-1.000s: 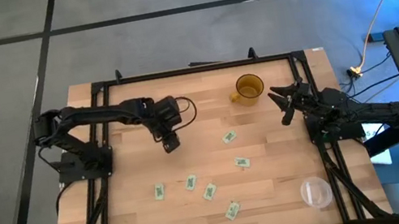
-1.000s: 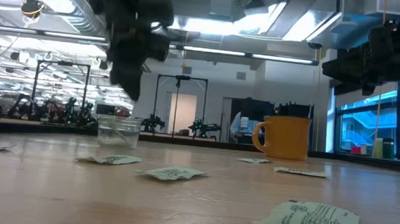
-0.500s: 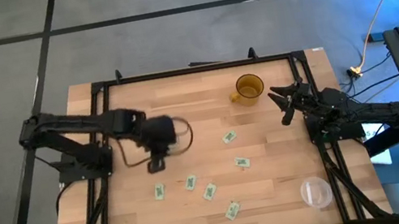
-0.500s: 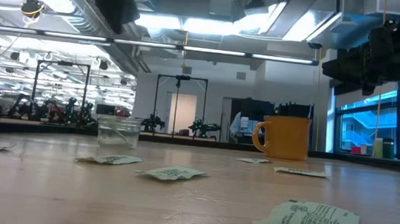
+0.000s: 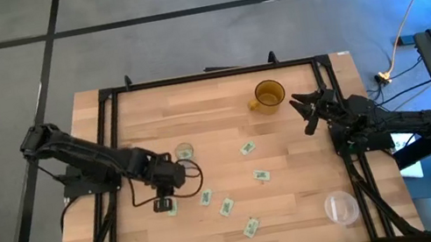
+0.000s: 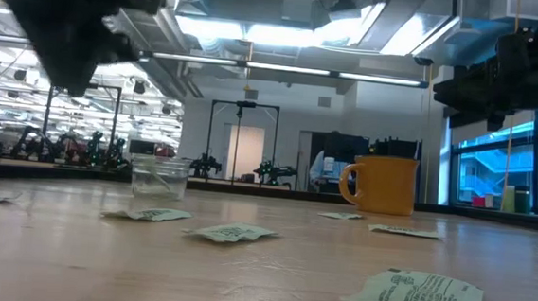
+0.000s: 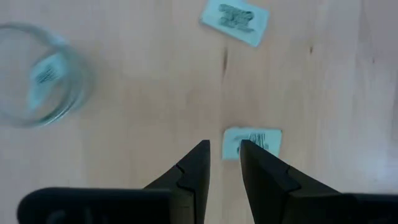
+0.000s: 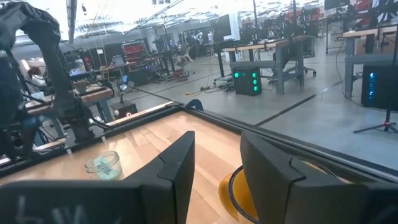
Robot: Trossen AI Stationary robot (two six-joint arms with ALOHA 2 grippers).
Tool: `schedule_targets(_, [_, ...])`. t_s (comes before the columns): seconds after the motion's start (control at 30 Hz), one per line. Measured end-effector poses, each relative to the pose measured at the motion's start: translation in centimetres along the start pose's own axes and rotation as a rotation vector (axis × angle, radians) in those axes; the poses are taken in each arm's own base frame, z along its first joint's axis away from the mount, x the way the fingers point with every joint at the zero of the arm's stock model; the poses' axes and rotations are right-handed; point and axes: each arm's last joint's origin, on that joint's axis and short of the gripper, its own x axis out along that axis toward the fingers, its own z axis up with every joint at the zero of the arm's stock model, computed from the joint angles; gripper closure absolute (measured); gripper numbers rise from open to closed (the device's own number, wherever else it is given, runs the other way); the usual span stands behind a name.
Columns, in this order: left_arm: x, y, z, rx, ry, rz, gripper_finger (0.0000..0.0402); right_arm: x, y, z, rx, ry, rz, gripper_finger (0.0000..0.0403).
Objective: Pick and place Stevia / Truvia into bins
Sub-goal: Put the stevia packet into the transparent container
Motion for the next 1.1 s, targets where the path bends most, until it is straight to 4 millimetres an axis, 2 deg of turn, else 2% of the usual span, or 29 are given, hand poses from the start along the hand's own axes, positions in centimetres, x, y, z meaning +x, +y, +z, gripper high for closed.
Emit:
schedule_targets(0.13, [1.9,-0.5,-0.9,0.043,-0.034,-0.029,0.0317,0.0,0.0,0.0,0.027,0.000,0.000,0.0270])
schedule_targets(0.37, [4.3,-0.1,-3.1,0.095,0.045,-0.101,0.0317,0.0,0.0,0.0,0.078,0.000,0.001,0.0269])
schedule_targets(0.5, [4.3,-0.4,-2.5,0.150,-0.023,-0.146,0.0317,0.0,0.0,0.0,0.080,0.001,0.003,0.0269])
schedule_targets(0.7, [4.3,0.0,-2.4,0.163,-0.029,-0.121,0.0313,0.0,0.0,0.0,0.080,0.001,0.003,0.0269])
schedule_targets(1.0, [4.9,0.1,-1.6,0.206,-0.073,-0.129,0.0229,0.0,0.0,0.0,0.077,0.001,0.002,0.0269])
schedule_targets(1.1, [5.7,0.1,-1.7,0.231,-0.036,-0.124,0.0215,0.0,0.0,0.0,0.079,0.001,0.002,0.0269])
